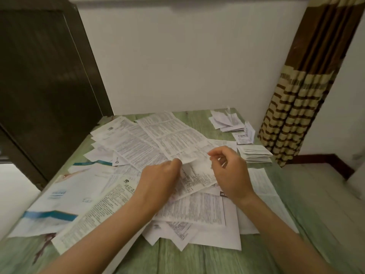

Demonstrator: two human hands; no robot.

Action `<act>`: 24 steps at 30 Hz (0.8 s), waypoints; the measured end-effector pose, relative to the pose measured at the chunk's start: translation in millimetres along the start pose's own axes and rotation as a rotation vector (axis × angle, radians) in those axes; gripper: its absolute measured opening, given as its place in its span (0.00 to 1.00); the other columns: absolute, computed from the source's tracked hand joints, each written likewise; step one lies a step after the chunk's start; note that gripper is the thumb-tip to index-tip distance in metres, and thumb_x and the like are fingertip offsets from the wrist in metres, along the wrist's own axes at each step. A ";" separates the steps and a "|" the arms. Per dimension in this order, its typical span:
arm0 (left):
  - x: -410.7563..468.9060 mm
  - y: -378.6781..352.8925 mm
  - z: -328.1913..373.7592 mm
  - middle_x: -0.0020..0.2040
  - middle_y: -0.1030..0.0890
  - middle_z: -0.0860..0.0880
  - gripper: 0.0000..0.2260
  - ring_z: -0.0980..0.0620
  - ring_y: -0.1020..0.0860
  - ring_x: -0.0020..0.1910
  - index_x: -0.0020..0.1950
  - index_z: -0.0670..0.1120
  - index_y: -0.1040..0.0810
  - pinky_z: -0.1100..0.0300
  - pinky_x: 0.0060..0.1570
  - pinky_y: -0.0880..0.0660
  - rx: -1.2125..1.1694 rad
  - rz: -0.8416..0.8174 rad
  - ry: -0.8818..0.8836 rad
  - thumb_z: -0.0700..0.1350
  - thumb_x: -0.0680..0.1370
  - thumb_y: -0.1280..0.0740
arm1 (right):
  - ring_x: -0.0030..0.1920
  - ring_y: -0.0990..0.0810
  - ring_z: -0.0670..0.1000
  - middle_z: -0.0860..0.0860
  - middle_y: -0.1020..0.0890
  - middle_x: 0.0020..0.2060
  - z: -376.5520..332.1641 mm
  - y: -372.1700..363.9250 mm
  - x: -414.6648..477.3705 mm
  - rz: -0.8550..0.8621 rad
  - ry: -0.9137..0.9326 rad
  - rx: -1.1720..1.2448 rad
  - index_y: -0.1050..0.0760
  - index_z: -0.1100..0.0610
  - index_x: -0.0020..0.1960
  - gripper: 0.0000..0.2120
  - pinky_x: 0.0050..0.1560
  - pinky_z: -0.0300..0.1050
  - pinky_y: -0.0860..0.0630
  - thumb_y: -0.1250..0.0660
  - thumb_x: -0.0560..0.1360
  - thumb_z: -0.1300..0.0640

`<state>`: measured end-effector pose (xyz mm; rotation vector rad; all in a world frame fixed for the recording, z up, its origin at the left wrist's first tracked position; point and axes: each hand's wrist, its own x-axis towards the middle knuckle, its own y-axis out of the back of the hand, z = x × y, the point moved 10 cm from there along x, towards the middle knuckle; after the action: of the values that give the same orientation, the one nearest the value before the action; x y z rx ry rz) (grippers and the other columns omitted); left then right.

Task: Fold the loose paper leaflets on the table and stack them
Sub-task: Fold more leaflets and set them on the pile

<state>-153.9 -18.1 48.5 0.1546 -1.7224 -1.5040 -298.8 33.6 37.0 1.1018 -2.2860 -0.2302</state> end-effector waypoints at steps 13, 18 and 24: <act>6.4 -70.5 -10.6 0.39 0.16 0.44 0.05 0.50 0.18 0.34 0.45 0.41 0.21 0.60 0.32 0.22 -1.432 -0.134 0.901 0.40 0.78 0.35 | 0.39 0.16 0.50 0.50 0.15 0.41 44.6 -12.6 -0.7 -0.191 -0.404 0.608 0.24 0.56 0.50 0.04 0.33 0.40 0.21 0.34 0.76 0.62; 3.6 -90.2 -1.4 0.38 0.16 0.44 0.06 0.50 0.17 0.35 0.46 0.38 0.22 0.62 0.31 0.22 -1.666 -0.181 0.934 0.37 0.79 0.38 | 0.42 0.15 0.51 0.48 0.15 0.40 62.3 -11.3 -1.9 -0.174 -0.481 0.550 0.22 0.54 0.49 0.10 0.42 0.47 0.18 0.37 0.77 0.66; 2.1 -99.4 -5.3 0.35 0.17 0.42 0.14 0.50 0.19 0.32 0.47 0.39 0.22 0.61 0.30 0.22 -1.789 -0.241 0.931 0.44 0.81 0.44 | 0.44 0.18 0.49 0.47 0.15 0.41 56.2 -9.2 -1.2 -0.174 -0.417 0.465 0.17 0.52 0.40 0.14 0.44 0.44 0.20 0.36 0.76 0.67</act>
<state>-192.5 -50.9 -37.2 0.0628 0.6206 -2.0719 -324.4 23.3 -12.9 1.6161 -2.6945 0.0142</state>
